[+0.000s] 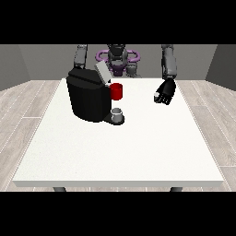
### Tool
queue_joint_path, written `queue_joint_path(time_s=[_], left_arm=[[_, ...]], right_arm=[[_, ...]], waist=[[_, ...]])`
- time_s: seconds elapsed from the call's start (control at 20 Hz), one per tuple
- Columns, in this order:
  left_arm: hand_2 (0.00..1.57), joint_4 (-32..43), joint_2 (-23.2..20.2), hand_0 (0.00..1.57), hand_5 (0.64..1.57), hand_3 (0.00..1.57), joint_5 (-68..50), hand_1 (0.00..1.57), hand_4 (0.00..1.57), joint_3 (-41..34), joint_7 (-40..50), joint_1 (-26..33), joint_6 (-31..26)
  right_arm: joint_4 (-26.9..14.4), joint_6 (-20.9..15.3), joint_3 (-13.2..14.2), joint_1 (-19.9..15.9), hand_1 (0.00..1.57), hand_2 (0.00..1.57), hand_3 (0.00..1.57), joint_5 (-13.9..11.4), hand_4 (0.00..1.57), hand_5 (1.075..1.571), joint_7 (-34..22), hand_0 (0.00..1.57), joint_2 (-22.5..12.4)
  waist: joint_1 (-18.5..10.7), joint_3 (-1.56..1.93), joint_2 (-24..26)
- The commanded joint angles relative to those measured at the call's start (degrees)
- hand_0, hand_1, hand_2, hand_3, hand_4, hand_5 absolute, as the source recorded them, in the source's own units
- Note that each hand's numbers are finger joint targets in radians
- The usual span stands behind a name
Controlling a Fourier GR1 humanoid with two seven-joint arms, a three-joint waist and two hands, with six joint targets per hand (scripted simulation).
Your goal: Insert the coffee pod into the coffee machine and close the lid
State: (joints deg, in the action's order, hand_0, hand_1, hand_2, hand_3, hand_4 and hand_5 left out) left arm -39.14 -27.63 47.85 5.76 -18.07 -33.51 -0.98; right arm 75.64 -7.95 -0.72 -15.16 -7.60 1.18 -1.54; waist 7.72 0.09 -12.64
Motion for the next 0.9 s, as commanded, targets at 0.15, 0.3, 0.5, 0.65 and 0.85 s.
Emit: queue_joint_path(time_s=[0.15, 0.3, 0.5, 0.65, 0.85], left_arm=[[1.4, 0.5, 0.72, 1.42, 1.571, 1.33, -4.89, 1.42, 0.49, -4.27, -4.57, -3.69, -5.57], [1.43, 0.57, 2.81, 1.45, 1.571, 1.36, -5.04, 1.45, 0.52, -4.13, -2.7, -4.52, -8.81], [1.39, -2.56, 5.09, 1.4, 1.571, 1.32, -4.08, 1.4, 0.5, -2.3, 1.61, -6.24, -14.19], [1.39, -5.23, 4.53, 1.4, 1.571, 1.33, -5.17, 1.4, 0.54, -2.82, 2.68, -9.2, -19.24], [1.4, -7.49, 5.16, 1.4, 1.571, 1.34, -5.22, 1.4, 0.6, -2.77, 4.51, -13.31, -23.07]], right_arm=[[-3.45, -1.75, -0.2, 2.88, 0.0, 0.0, 0.0, -3.05, 0.0, 1.571, 0.81, 0.0, -1.13], [-4.55, -2.73, 0.77, 1.82, 0.0, 0.0, 0.0, -2.67, 0.0, 1.571, -1.37, 0.0, -0.59], [-8.62, -3.25, 0.51, 2.08, 0.0, 0.0, 0.0, -4.46, 0.0, 1.571, -1.27, 0.0, -1.12], [-12.03, -2.71, 1.76, 3.62, 0.0, 0.0, 0.0, -3.11, 0.0, 1.571, 1.92, 0.0, -0.82], [-14.08, -2.32, 1.92, 2.03, 0.0, 0.0, 0.0, -3.53, 0.0, 1.571, 3.4, 0.0, -1.35]], waist=[[-0.53, -0.11, 2.97], [-0.55, -0.09, 5.35], [-2.26, -0.08, 9.53], [-3.05, -0.06, 10.6], [-3.08, -0.05, 10.53]])
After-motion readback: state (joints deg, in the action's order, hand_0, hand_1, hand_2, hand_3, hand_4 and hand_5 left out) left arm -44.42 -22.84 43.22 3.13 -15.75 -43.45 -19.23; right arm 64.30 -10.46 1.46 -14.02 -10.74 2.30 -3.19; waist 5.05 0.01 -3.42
